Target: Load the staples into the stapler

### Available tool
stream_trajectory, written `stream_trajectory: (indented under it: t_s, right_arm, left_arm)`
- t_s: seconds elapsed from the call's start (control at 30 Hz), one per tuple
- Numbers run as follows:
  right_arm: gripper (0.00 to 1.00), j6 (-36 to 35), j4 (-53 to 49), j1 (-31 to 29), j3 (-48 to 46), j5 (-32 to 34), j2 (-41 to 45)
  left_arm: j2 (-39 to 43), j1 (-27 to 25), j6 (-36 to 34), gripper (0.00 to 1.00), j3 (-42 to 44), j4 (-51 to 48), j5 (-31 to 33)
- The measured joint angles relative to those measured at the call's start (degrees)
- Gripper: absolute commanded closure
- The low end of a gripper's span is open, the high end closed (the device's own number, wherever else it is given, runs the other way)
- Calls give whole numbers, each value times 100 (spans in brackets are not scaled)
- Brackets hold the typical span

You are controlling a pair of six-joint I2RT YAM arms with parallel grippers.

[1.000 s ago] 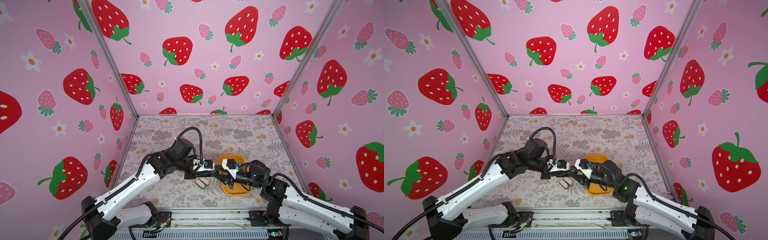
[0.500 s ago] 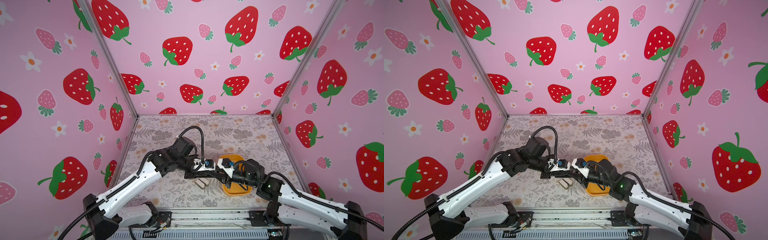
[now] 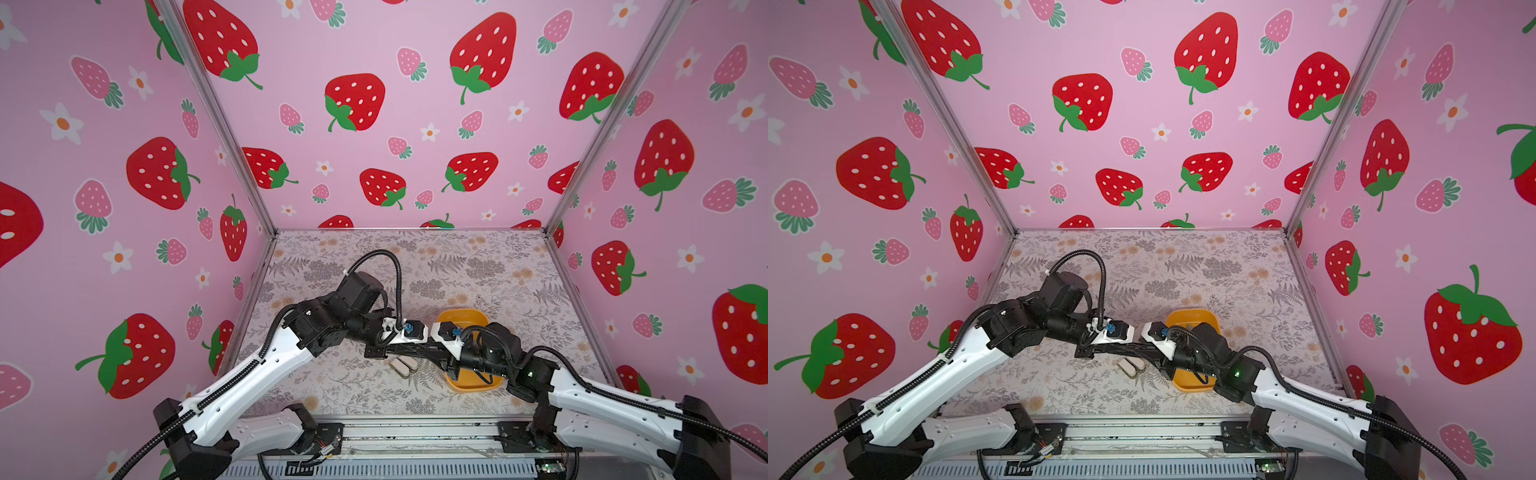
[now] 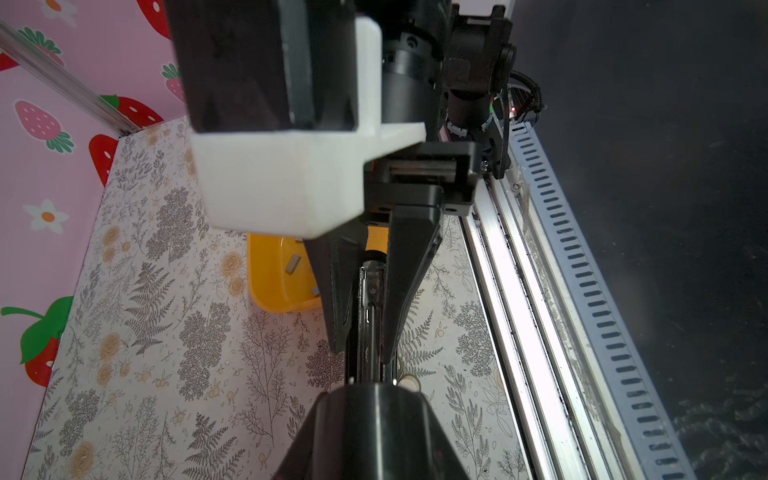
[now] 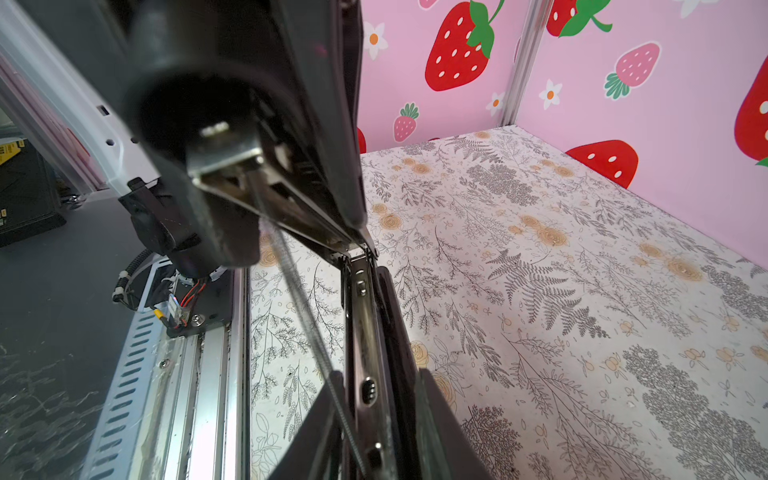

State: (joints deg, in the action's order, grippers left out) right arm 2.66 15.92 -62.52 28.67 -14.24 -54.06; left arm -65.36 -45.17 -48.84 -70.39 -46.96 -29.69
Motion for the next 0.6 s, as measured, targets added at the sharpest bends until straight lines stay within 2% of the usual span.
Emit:
stream_trajectory:
  t_s: [0.3,0.53,0.6]
  right_arm:
    - [66,-22,170,0,9,-94,-389]
    - [66,-109,186,0,11,-192,-560]
    - [69,-125,203,0,11,-214,-555]
  left_arm:
    - [2,0,-55,100,0,-2,-28]
    - [4,59,-90,100,0,-24,-125]
    - [7,79,-92,100,0,-26,-155]
